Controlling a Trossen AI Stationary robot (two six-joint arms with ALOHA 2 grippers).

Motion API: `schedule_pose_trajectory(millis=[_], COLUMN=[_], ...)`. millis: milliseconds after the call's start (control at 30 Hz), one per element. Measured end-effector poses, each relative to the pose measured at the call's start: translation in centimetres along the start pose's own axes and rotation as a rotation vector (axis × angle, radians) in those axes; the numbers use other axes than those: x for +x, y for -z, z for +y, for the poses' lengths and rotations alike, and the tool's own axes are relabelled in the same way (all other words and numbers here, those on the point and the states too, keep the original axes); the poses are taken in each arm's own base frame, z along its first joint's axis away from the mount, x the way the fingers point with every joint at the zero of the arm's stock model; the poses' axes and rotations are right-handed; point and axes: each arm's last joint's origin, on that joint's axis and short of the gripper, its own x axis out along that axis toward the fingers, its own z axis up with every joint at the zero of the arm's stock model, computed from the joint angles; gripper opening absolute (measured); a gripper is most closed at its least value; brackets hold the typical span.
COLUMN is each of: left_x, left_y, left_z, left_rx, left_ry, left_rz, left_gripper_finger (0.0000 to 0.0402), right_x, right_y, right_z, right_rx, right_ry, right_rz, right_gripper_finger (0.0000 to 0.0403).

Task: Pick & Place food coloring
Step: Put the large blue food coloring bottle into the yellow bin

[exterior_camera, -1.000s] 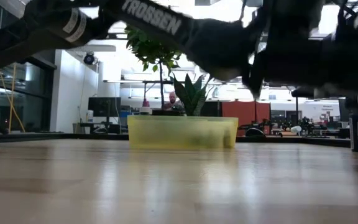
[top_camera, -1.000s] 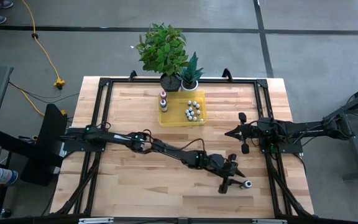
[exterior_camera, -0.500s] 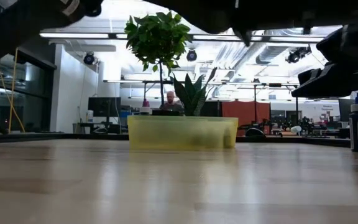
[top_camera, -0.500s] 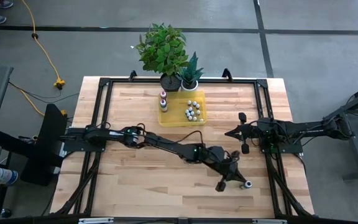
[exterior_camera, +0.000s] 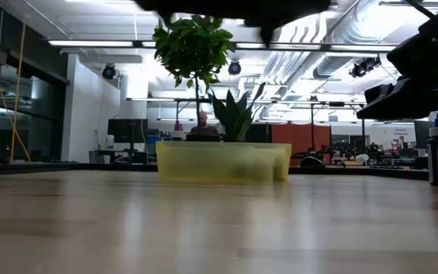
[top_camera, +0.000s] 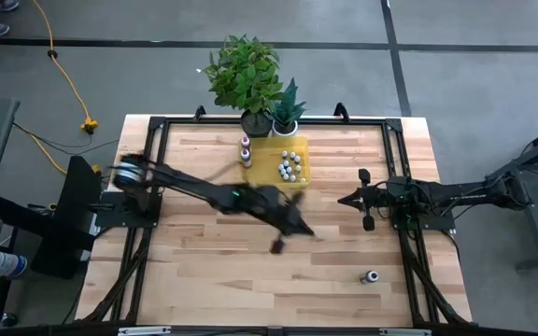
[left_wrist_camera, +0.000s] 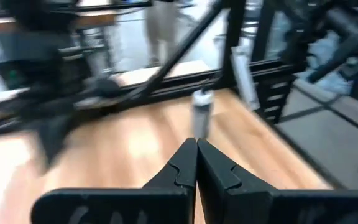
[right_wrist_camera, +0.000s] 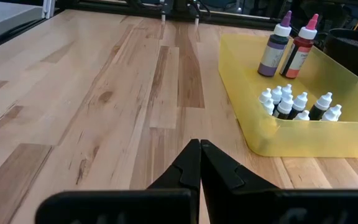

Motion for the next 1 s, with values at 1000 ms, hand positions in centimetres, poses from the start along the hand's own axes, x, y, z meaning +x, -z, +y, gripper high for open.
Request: schedule_pose_trajectory(millis=[1000], left_x=[-23.3], left_y=[10.4], left_z=[-1.2], left_rx=[-0.127], left_ry=[-0.357], left_rz=[-0.512], left_gripper_finger=[0.0000], right_x=[0.0], right_y=[0.0], right_z=[0.0], right_rx=[0.000], right_ry=[0.000], right_rz=[0.000], right_gripper_finger=[0.0000])
